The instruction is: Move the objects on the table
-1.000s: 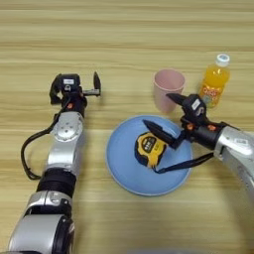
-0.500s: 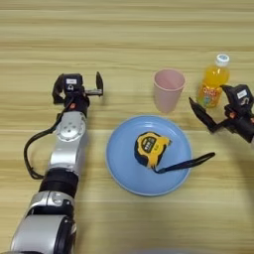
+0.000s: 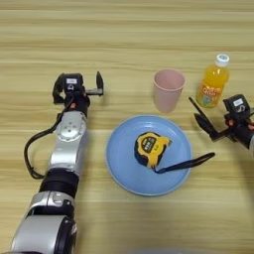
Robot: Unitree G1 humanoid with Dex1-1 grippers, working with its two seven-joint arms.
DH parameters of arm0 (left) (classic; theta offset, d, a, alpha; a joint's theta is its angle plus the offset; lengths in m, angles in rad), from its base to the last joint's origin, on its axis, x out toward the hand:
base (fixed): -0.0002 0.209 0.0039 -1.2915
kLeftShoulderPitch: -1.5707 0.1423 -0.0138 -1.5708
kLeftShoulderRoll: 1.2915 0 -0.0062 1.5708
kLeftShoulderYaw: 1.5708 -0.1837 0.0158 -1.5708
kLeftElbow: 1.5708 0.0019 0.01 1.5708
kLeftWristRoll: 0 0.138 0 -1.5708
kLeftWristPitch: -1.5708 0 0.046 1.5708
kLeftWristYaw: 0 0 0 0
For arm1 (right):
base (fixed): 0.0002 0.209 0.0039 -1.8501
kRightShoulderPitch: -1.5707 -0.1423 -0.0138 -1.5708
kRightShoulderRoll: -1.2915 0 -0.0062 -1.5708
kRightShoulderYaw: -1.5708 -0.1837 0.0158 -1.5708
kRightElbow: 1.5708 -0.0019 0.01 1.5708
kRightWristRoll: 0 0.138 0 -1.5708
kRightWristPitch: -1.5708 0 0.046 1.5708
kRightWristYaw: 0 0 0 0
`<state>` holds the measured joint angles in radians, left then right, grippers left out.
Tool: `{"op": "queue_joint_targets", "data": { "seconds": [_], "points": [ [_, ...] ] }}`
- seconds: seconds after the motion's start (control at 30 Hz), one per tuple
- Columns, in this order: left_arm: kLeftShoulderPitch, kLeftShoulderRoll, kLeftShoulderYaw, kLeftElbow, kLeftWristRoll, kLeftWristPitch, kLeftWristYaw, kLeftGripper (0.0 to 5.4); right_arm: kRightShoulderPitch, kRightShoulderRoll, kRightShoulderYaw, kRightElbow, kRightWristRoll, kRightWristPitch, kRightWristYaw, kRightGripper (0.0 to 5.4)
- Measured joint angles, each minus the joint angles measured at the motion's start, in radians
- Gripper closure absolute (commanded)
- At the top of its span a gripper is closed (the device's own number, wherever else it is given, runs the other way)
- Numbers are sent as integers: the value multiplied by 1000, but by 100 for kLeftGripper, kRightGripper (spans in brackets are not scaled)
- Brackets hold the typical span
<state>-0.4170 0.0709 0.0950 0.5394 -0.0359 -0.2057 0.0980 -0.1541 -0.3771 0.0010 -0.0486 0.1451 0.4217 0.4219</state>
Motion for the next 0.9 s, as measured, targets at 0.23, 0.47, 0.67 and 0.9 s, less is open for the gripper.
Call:
{"op": "queue_joint_targets", "data": {
  "seconds": [0.23, 0.47, 0.67, 0.9],
  "points": [
    [0, 0, 0, -1, 0, 0, 0, 0, -25, 22, 3, 87, 1, 6, 1, 2],
    [1, -1, 0, -5, 0, 1, 0, 0, -43, 26, 5, 149, 0, 5, 2, 2],
    [1, -2, -1, -6, 0, 2, 1, 0, -45, 31, 13, 175, 0, 13, 11, 2],
    [1, -3, -1, -6, 0, 2, 2, 0, -48, 39, 19, 187, 1, 27, 22, 2]
  ]
}}
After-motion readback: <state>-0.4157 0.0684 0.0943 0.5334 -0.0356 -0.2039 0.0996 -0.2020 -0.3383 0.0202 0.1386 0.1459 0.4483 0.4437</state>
